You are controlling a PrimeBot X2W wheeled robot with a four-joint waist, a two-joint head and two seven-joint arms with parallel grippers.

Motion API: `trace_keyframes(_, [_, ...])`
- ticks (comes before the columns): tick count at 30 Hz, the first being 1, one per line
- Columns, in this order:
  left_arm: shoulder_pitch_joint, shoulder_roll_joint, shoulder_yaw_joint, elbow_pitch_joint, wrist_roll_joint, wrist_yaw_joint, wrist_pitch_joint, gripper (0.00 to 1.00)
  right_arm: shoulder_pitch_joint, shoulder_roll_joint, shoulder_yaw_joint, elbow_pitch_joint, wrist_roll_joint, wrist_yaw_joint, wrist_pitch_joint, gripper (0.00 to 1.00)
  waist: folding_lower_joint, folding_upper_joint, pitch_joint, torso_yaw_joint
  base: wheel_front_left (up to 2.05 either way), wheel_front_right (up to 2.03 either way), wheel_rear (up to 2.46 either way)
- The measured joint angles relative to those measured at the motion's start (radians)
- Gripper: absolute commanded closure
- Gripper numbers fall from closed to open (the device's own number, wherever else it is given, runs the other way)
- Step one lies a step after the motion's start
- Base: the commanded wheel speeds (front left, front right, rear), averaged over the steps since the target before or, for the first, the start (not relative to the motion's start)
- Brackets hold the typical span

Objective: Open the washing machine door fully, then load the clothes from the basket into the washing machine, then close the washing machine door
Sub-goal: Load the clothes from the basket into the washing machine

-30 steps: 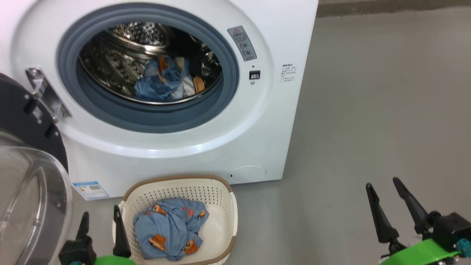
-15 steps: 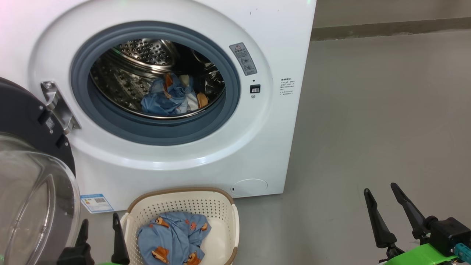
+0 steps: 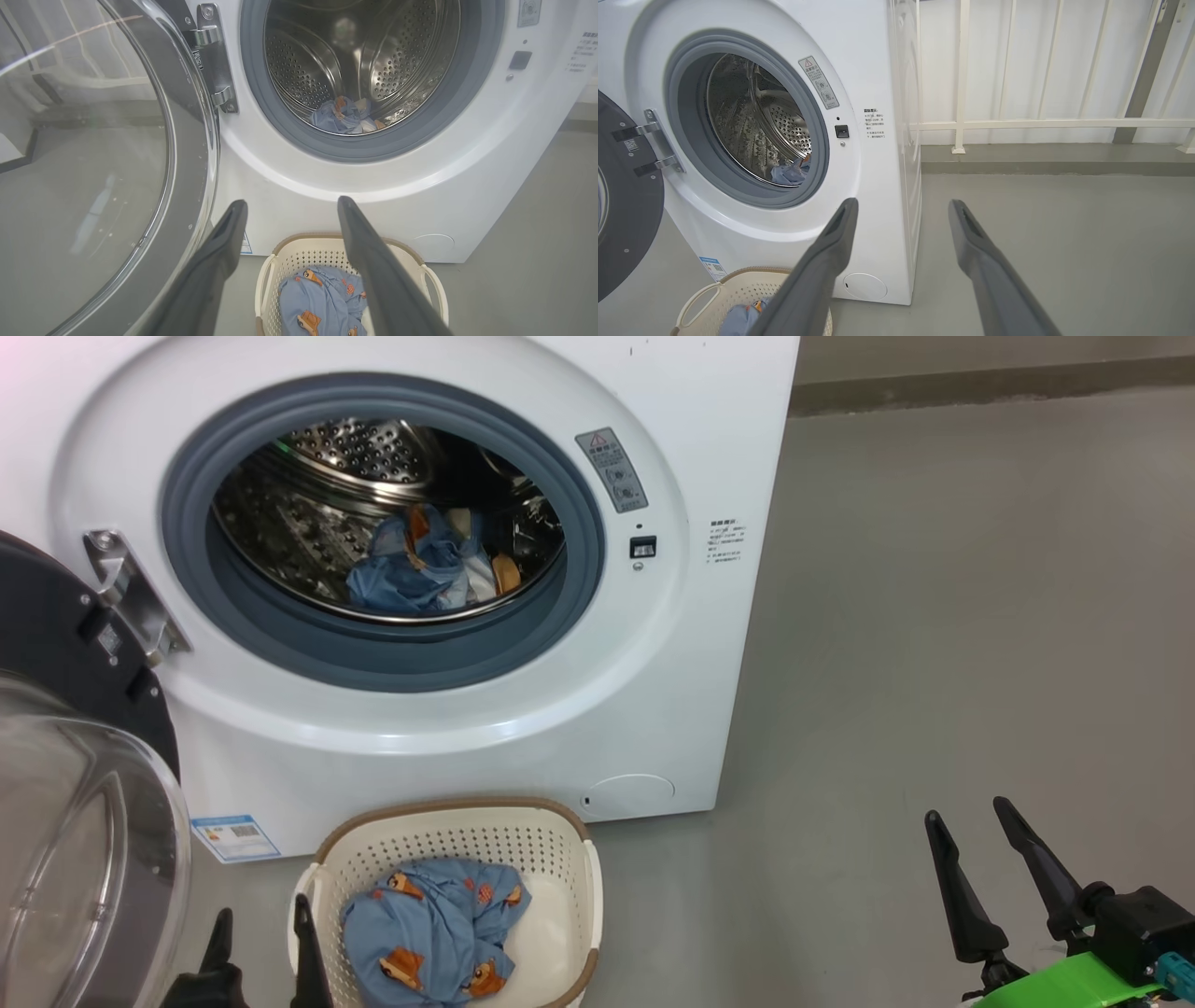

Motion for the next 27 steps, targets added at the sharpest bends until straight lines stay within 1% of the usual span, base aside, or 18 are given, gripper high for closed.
trace_keyframes(5, [0.000,0.001,-0.007,0.034,0.023,0.000,0.000,0.00,0.000,0.007,0.000,-0.002,0.000,0.000,0.000,0.00,0.0000,0.0000,0.023,-0.006,0.00,0.00,0.00])
trace_keyframes(7, [-0.001,0.001,-0.011,0.058,0.023,-0.009,0.011,0.00,-0.001,0.010,0.000,-0.006,0.002,0.000,0.000,0.00,0.0000,0.0000,0.037,-0.009,0.00,0.00,0.00])
trace_keyframes(12, [-0.026,0.010,-0.017,0.097,0.012,-0.024,0.086,0.00,-0.010,0.022,0.002,-0.009,0.012,0.000,0.000,0.00,0.0000,0.0000,0.084,-0.018,0.00,0.00,0.00])
trace_keyframes(20, [-0.121,0.015,-0.035,0.100,-0.002,-0.042,0.169,0.00,-0.081,0.027,0.009,-0.014,0.033,0.000,0.000,0.00,0.0000,0.0000,0.177,-0.043,0.00,0.00,0.00])
trace_keyframes(23, [-0.150,0.015,-0.031,0.107,-0.029,-0.044,0.205,0.00,-0.107,0.027,0.016,-0.013,0.043,0.000,0.000,0.00,0.0000,-0.0001,0.214,-0.056,0.00,0.00,0.00])
trace_keyframes(26, [-0.200,0.022,-0.030,0.126,-0.034,-0.044,0.248,0.00,-0.137,0.027,0.025,-0.014,0.049,0.000,0.000,0.00,0.0000,0.0000,0.254,-0.070,0.00,0.00,0.00])
trace_keyframes(27, [-0.241,0.028,-0.027,0.142,-0.037,-0.044,0.271,0.00,-0.157,0.026,0.031,-0.014,0.055,0.000,0.000,0.00,0.0000,0.0000,0.282,-0.079,0.00,0.00,0.00])
